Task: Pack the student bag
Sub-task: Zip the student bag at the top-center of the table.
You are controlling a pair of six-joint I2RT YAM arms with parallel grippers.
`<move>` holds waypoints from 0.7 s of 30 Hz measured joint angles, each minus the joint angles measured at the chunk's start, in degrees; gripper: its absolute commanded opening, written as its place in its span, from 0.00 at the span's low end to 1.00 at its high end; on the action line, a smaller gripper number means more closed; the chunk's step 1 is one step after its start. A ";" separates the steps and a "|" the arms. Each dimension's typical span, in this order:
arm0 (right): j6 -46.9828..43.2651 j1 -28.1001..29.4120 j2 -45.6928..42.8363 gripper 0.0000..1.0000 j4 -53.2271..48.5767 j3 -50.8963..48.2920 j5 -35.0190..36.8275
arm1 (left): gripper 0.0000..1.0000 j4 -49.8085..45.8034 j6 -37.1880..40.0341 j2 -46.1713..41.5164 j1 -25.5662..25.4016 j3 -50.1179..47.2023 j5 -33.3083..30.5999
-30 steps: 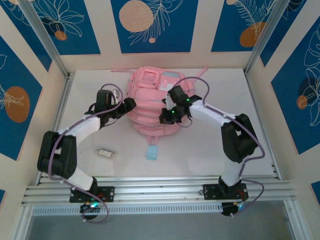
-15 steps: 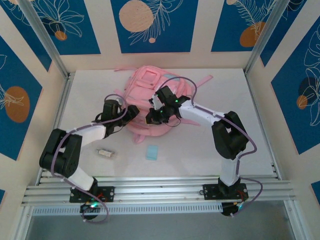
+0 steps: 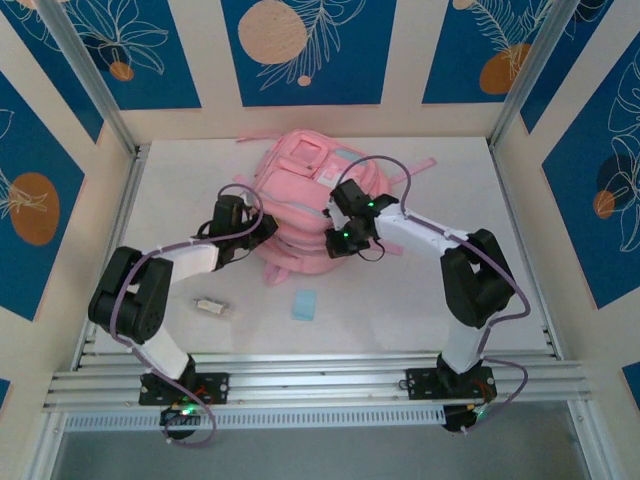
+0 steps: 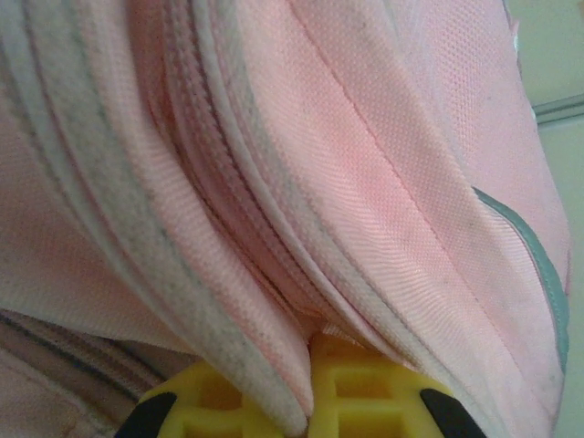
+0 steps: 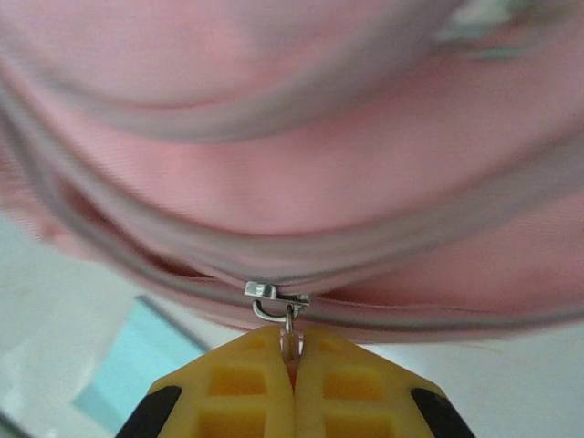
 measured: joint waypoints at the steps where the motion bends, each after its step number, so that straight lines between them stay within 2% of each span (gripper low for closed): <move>1: -0.66 -1.40 -0.07 0.00 -0.13 0.00 0.74 | 0.00 -0.44 0.52 -0.17 0.00 0.17 0.00; 6: -3.10 -6.62 -0.07 0.00 0.33 0.74 1.57 | 0.00 -2.56 2.99 -1.27 -0.24 0.90 0.26; 12: -4.24 -11.04 3.63 0.00 -0.63 6.47 2.47 | 0.00 -4.31 4.96 -2.91 -0.31 1.38 0.24; 21: -3.80 -11.91 8.50 0.00 -1.90 9.81 5.92 | 0.00 -7.30 7.41 -3.19 -0.26 2.38 0.07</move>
